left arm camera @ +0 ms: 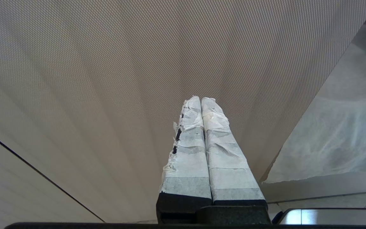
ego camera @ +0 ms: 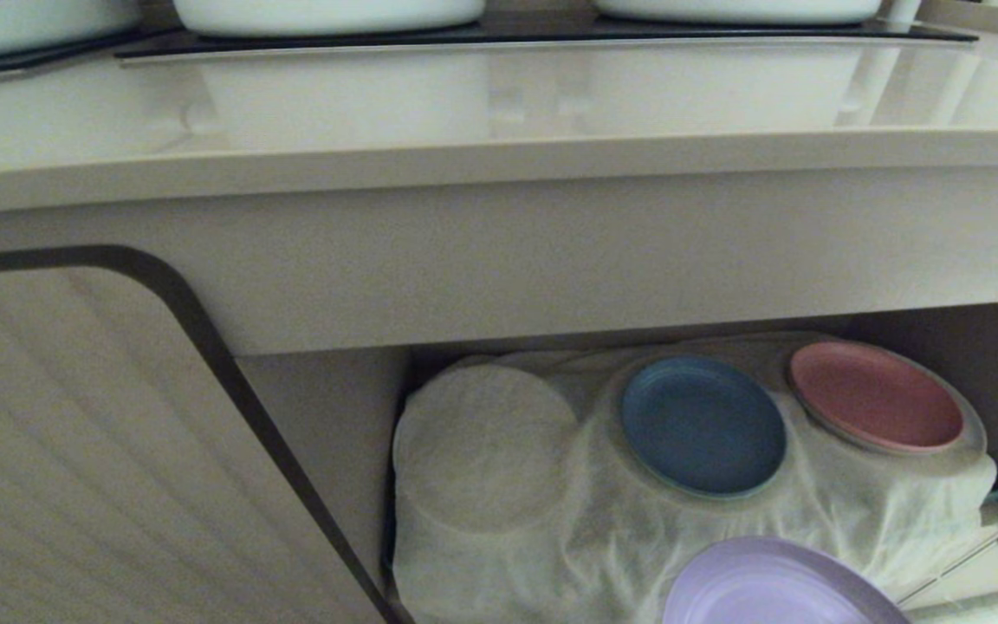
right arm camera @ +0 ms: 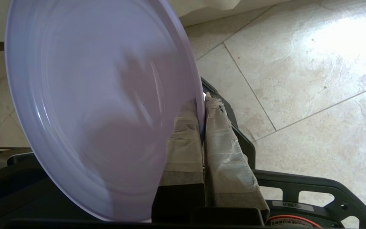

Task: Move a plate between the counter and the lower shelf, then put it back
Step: Put the plate

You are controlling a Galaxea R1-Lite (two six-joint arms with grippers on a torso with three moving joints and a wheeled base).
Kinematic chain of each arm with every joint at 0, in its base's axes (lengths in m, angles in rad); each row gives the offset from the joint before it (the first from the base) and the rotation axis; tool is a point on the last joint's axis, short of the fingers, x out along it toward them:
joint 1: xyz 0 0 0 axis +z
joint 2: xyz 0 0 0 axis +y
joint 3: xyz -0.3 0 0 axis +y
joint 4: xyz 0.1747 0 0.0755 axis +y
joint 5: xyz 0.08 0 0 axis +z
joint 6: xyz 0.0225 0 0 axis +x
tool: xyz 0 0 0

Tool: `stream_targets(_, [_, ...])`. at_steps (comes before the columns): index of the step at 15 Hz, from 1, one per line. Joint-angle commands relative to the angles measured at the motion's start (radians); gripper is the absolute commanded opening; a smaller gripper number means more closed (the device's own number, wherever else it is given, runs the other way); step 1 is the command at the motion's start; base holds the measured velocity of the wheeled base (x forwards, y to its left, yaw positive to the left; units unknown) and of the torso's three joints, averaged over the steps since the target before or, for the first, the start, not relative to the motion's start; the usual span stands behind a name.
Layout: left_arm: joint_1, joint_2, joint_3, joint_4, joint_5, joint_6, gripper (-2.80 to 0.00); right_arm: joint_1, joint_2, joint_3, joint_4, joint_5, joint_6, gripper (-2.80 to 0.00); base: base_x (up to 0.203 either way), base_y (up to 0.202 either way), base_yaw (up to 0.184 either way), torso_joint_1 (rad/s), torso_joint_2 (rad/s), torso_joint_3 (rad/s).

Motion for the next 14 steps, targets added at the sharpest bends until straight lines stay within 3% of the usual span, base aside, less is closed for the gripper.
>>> stream_targets(1, [0.0,0.0,0.0,0.0,0.0,0.0,-2.8,-0.001,0.004,0.006,0.001,0.001,0.003,-2.8,0.0,0.0,0.0,0.0,0.0,0.0])
stream_targets(14, [0.0,0.0,0.0,0.0,0.0,0.0,-2.8,0.002,0.008,0.009,0.001,0.001,0.003,-2.8,0.0,0.0,0.0,0.0,0.0,0.0])
